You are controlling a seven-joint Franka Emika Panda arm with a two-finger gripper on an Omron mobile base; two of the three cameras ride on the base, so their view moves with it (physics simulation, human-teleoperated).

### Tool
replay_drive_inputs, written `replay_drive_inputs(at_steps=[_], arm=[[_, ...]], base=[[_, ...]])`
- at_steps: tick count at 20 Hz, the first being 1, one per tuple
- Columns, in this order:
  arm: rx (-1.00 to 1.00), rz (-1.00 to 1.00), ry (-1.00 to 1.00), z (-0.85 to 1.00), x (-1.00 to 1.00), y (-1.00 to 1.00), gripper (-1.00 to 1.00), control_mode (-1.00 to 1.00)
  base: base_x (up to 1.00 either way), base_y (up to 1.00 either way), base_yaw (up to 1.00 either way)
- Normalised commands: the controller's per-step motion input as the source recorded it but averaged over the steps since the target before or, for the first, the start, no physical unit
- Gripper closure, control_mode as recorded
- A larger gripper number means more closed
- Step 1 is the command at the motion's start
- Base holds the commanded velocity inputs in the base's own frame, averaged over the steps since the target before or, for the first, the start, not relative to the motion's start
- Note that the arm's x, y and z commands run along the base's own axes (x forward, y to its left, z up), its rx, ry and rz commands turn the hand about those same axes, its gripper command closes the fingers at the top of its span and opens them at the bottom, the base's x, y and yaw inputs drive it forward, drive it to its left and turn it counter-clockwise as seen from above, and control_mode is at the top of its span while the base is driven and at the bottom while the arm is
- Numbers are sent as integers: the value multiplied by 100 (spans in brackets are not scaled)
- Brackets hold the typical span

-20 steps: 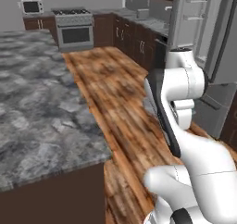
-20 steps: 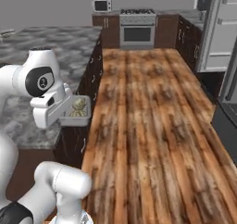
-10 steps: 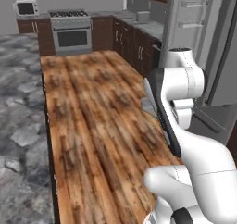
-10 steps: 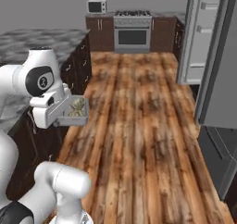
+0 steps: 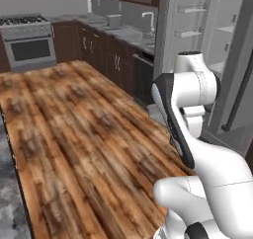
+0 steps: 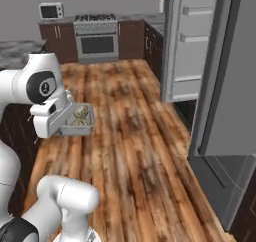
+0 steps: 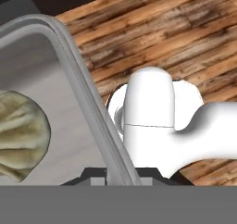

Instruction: Place two dumplings into each of the tupperware containers and then place the containers in the fridge.

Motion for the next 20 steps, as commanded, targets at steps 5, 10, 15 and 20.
replay_drive_inputs(at_steps=[5,10,15,20], arm=[[0,0,0,0,0,0,100,100],[0,0,0,0,0,0,100,100],[0,0,0,0,0,0,100,100],[0,0,0,0,0,0,100,100]], base=[[75,43,-65],[60,65,-72],[56,68,-74],[65,76,-71]])
